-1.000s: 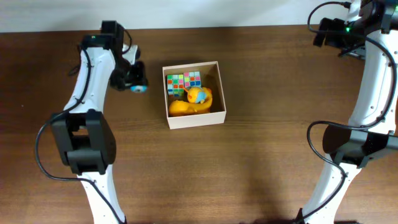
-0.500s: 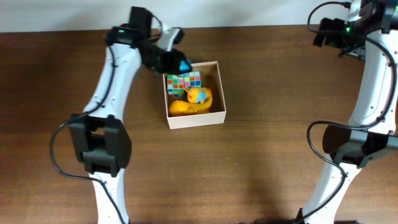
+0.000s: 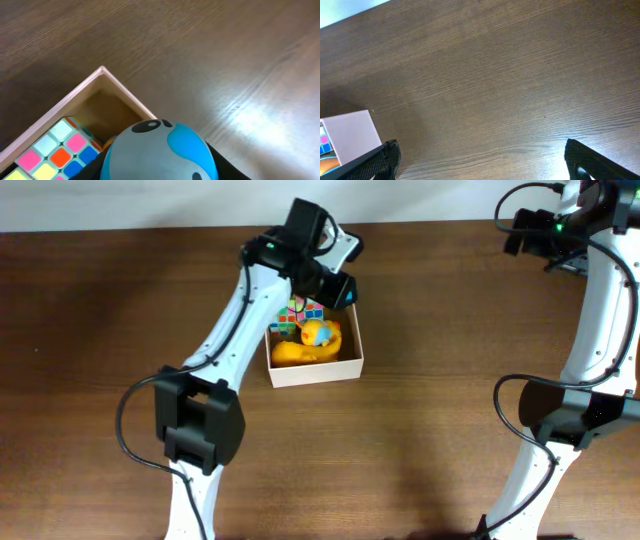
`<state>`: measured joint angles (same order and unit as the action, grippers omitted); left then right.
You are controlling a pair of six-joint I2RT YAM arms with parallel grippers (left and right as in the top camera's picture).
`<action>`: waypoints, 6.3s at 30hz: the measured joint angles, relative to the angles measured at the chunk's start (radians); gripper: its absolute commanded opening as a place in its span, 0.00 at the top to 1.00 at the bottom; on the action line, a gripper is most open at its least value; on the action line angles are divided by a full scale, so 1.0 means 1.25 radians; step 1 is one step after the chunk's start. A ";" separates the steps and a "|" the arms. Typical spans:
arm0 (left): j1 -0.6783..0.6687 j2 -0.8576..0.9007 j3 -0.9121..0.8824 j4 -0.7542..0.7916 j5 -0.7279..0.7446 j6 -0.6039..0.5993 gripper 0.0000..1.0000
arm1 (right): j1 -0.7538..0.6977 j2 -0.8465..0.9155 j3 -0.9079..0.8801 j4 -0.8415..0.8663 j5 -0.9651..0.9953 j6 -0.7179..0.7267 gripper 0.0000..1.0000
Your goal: Pack container
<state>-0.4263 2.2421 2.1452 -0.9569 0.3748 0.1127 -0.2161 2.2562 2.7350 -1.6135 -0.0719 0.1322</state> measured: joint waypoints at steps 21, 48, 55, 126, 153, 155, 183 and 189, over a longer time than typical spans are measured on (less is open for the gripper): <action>-0.004 0.032 0.000 0.014 -0.107 -0.007 0.18 | 0.000 0.000 0.000 0.000 0.000 0.000 0.01; -0.004 0.032 0.012 -0.021 -0.161 -0.038 0.35 | 0.000 0.000 0.000 0.000 0.000 0.000 0.01; -0.004 0.032 0.048 -0.023 -0.184 -0.070 0.71 | 0.000 0.000 0.000 0.000 0.000 0.000 0.01; -0.024 0.148 0.318 -0.229 -0.224 -0.106 0.68 | 0.000 0.000 0.000 0.000 0.000 0.000 0.01; 0.181 0.148 0.652 -0.543 -0.245 -0.202 0.36 | 0.000 0.000 0.000 0.000 0.000 0.000 0.01; 0.194 0.148 0.652 -0.556 -0.233 -0.210 0.28 | 0.000 0.000 0.000 0.000 0.000 -0.001 0.01; 0.193 0.148 0.653 -0.582 -0.236 -0.180 0.01 | 0.000 0.000 0.000 0.000 0.000 0.000 0.01; 0.231 0.148 0.653 -0.581 -0.249 -0.174 0.01 | 0.000 0.000 0.000 0.000 0.000 0.000 0.01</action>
<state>-0.1371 2.4275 2.9612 -1.6829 0.0631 -0.1047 -0.2161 2.2562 2.7350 -1.6135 -0.0723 0.1322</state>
